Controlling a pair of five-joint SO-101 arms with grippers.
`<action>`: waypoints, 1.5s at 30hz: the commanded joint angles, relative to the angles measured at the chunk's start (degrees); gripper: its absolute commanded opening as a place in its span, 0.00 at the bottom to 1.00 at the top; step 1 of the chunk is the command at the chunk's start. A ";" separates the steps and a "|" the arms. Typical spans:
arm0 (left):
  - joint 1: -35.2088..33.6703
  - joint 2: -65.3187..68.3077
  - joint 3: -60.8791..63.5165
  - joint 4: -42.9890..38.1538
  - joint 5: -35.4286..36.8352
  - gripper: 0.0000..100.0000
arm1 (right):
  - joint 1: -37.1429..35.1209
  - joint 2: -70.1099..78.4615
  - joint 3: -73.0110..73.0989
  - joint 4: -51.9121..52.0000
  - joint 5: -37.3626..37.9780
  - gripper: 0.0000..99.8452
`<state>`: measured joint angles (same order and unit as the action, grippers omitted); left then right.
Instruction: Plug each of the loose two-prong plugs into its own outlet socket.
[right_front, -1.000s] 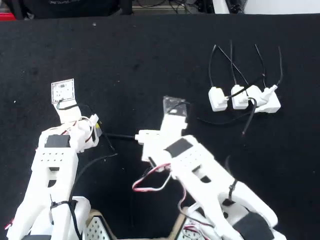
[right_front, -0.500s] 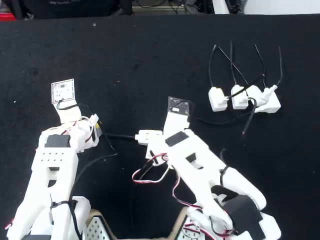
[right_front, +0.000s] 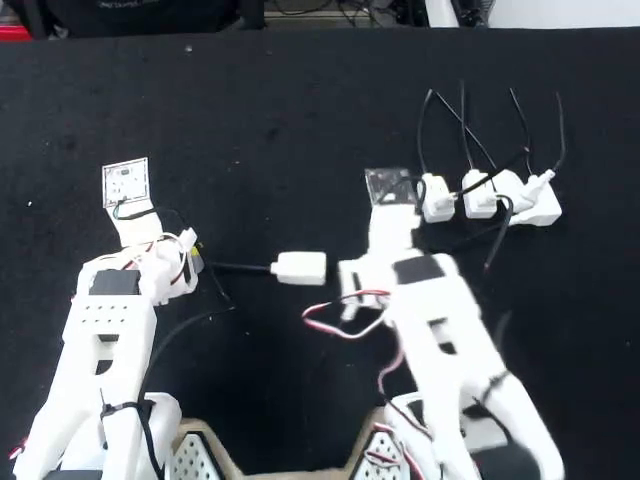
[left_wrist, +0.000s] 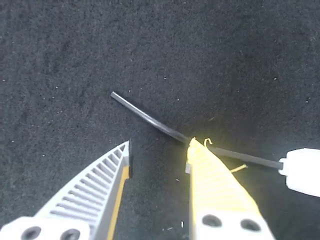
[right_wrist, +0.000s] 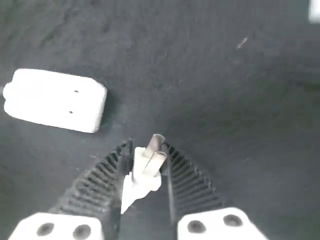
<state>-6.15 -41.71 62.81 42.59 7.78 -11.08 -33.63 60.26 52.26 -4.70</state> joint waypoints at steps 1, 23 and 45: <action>-0.66 -1.49 -0.57 -0.88 -0.09 0.18 | 6.07 -10.51 -8.31 2.99 30.24 0.01; -5.58 -1.58 -0.84 -0.88 -0.09 0.18 | -5.98 6.81 -5.32 2.29 57.05 0.02; -8.22 -1.58 -1.01 -0.88 -0.09 0.18 | 2.29 3.56 3.74 -3.25 52.92 0.01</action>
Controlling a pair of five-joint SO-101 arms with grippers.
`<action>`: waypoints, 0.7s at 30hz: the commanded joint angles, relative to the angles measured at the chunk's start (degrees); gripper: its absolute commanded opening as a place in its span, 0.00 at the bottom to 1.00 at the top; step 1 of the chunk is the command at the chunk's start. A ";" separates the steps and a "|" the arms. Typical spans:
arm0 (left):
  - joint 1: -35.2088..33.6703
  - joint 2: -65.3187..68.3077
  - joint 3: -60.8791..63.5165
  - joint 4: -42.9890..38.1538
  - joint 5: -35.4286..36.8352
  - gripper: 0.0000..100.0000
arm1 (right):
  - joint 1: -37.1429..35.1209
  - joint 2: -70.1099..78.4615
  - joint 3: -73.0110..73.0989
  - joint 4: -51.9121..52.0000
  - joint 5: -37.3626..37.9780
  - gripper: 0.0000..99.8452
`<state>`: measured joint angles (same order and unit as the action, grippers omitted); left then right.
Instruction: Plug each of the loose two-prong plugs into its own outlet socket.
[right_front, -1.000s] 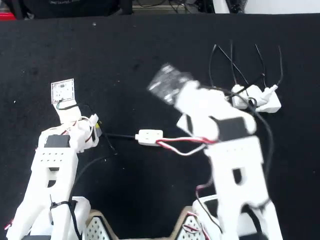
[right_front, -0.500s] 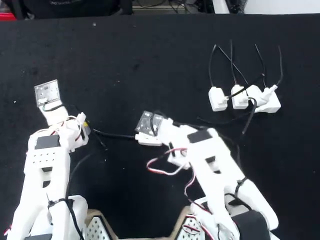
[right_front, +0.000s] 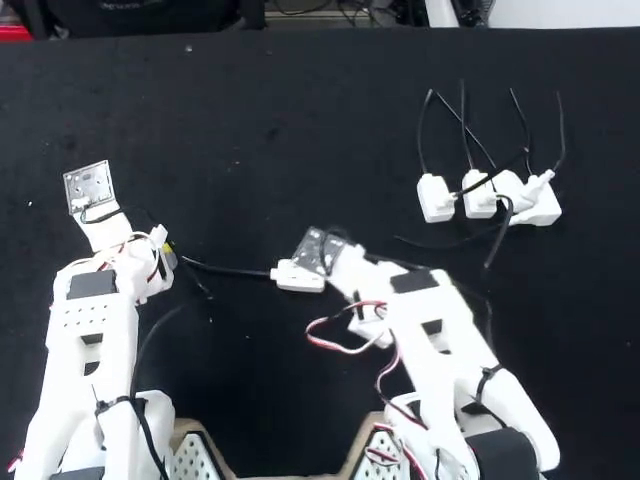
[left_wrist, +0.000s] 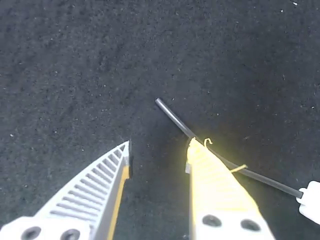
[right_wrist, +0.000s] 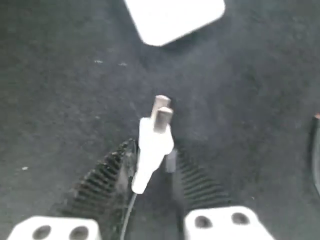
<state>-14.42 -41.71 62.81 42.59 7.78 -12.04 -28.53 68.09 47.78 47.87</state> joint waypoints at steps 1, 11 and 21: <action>0.13 -1.58 -1.10 -0.88 -0.09 0.18 | 3.08 -1.63 -4.79 2.11 0.35 0.01; 1.10 -1.58 -1.54 1.76 0.26 0.18 | -11.96 -16.84 -11.82 10.55 -8.62 0.01; 10.33 -13.45 1.98 7.21 -0.09 0.18 | -27.34 -10.86 2.51 -26.02 -20.84 0.01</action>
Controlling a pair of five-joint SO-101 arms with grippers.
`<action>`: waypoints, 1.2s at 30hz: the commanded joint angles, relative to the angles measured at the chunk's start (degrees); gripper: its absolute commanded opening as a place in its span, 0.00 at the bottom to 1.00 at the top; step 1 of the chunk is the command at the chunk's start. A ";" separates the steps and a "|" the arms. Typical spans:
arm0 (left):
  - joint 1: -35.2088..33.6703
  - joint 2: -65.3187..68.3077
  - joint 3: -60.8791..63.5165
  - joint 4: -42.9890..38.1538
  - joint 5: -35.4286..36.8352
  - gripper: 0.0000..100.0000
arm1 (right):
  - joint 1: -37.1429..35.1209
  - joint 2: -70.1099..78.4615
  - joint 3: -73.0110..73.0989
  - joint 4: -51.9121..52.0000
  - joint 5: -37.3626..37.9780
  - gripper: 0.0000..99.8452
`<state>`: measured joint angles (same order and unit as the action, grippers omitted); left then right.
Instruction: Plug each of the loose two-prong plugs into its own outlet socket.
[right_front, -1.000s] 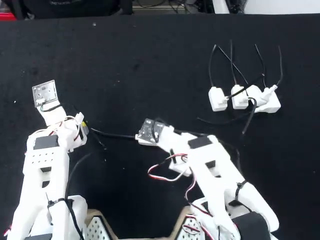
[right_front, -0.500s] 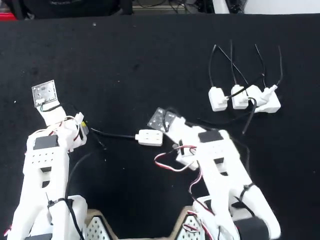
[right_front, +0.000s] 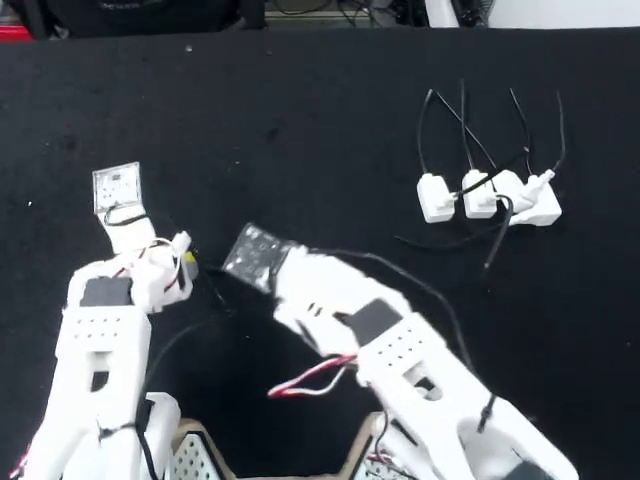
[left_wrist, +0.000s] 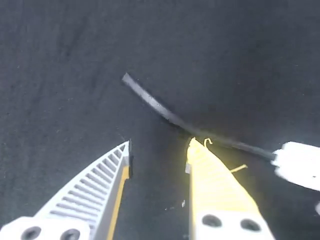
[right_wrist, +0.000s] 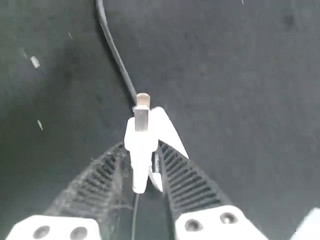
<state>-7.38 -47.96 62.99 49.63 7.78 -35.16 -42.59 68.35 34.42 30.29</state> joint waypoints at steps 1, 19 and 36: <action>4.18 -9.49 2.77 0.18 -0.09 0.18 | -4.40 4.62 2.95 -14.77 -4.31 0.01; 13.58 -25.41 13.76 -3.52 -0.18 0.18 | -11.34 10.24 3.12 -18.90 -7.47 0.01; 13.23 -25.41 13.67 -3.52 -0.18 0.18 | -11.34 -17.98 13.85 -15.12 -13.10 0.01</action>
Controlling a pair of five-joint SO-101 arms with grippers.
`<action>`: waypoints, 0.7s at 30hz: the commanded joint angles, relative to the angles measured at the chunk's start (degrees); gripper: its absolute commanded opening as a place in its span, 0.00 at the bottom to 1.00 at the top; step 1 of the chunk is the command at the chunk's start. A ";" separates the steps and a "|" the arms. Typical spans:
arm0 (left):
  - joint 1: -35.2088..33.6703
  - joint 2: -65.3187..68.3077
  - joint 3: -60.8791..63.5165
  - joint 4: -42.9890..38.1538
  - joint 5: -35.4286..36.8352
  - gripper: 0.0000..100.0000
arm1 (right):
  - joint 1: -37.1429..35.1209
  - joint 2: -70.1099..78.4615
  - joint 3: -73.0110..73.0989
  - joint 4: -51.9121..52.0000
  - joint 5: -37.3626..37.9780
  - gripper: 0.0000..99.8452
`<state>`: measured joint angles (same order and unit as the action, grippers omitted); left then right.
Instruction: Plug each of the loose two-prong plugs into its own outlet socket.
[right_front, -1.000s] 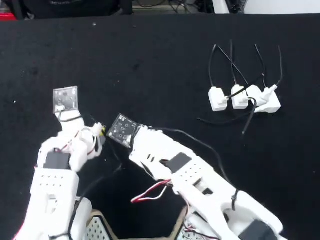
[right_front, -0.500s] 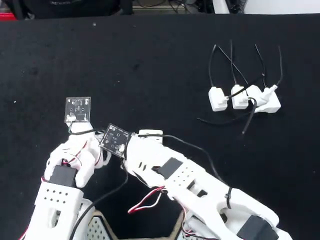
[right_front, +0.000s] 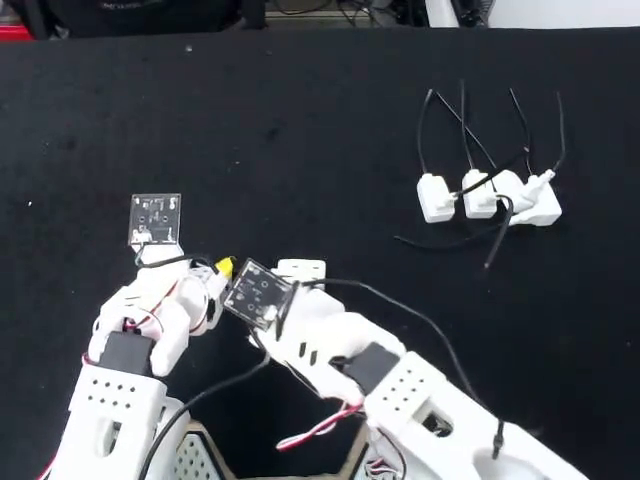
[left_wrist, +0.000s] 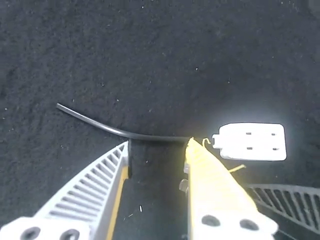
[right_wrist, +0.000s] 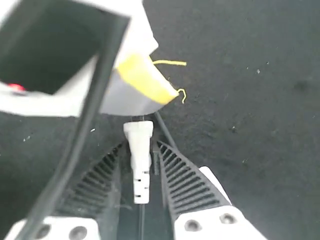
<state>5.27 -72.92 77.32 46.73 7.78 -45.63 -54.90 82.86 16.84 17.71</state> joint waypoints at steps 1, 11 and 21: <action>0.57 -0.44 -0.66 -0.62 -0.18 0.18 | -0.88 -6.64 -0.75 3.25 -0.53 0.01; 0.57 -0.26 -0.57 -0.62 -0.18 0.18 | -0.88 -10.59 -0.75 6.68 -0.62 0.01; 0.57 -0.26 -0.57 -0.62 -0.18 0.18 | -0.79 -10.59 -2.42 7.21 -2.46 0.01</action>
<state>5.36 -72.92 77.32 46.73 7.87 -45.71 -63.43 83.12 23.96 17.10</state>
